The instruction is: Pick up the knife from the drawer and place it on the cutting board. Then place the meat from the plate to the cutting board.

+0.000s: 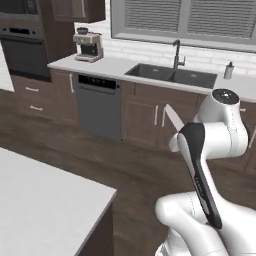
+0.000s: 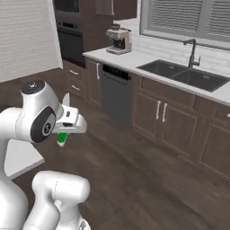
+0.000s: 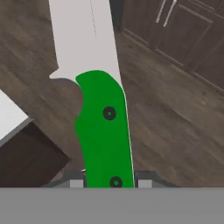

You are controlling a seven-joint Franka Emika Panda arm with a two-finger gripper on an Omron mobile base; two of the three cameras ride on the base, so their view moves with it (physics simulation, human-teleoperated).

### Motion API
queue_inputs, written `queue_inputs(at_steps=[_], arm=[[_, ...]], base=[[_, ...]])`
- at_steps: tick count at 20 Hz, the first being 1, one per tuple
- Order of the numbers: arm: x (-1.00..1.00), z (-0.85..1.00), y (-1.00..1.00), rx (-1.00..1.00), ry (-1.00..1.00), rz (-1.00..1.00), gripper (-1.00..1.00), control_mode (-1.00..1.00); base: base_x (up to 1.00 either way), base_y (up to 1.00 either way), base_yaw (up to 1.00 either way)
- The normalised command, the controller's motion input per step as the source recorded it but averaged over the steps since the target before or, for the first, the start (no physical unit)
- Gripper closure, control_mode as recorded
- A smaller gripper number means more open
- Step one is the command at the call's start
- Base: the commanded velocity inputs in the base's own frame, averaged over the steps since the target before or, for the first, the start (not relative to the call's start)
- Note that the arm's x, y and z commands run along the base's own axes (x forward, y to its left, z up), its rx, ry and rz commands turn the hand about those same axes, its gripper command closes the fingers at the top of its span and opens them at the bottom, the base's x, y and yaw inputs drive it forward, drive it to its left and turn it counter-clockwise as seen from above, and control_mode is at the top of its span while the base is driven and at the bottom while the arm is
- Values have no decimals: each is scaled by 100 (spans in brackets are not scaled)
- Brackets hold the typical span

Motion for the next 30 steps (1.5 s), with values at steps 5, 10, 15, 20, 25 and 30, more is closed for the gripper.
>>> queue_inputs(at_steps=[5,10,15,20,25,30], arm=[[0,0,0,0,0,0,100,100],[0,0,0,0,0,0,100,100],[0,0,0,0,0,0,100,100],[0,0,0,0,0,0,100,100],[0,0,0,0,0,0,100,100],[0,0,0,0,0,0,100,100]], base=[[100,-92,40],[100,-90,42],[98,-85,48],[91,-67,61],[99,-48,64],[99,-47,67]])
